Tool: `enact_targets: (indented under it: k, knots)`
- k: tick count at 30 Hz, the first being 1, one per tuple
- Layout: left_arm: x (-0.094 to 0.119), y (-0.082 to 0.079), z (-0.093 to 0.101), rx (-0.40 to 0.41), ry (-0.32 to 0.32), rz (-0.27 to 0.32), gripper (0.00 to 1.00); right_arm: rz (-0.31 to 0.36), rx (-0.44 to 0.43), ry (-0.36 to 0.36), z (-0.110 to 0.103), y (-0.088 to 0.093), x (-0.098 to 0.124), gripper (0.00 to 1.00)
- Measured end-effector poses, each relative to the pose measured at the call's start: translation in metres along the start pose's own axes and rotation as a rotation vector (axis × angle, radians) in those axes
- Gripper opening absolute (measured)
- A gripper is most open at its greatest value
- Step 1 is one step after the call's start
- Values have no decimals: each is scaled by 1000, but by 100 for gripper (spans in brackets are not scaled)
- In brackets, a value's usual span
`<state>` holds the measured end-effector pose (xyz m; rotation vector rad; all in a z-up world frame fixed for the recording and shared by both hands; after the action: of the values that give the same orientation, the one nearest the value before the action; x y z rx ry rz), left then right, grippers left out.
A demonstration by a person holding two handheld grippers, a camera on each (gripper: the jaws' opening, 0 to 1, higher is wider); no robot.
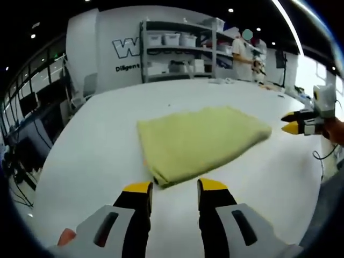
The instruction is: Fold the garment on the visible template until the final outline fits inside the template.
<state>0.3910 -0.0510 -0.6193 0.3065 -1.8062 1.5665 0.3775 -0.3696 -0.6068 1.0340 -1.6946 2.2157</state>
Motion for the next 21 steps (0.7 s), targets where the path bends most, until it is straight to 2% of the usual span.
enact_targets:
  k: [6,11,16,21]
  knots:
    - [-9,3,-9,-2,-12,-22,27,-51,-4,12,12,15,-11,26]
    - [-16,8,-15,-5,-17,-41,24,-92,-20,17,24,27,-22,18]
    - [-20,11,-17,-10,-19,-53,21,-112,-14,19,29,30,-30,9]
    - [-25,13,-16,-10,-14,-60,20,-121,-16,13,30,28,-36,8]
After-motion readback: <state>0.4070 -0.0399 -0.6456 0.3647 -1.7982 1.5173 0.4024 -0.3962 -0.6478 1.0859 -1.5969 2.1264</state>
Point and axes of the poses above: the point that each gripper's makers call its tool centre point, and the gripper's own axes: x roughly backward along the fingers, z roughly to its right, y roughly out of its underside, the point moved 2 cm from there along x, roughly backward along the fingers, and after that the axes turned 7 degrees about -z, right-handed, at the moved point
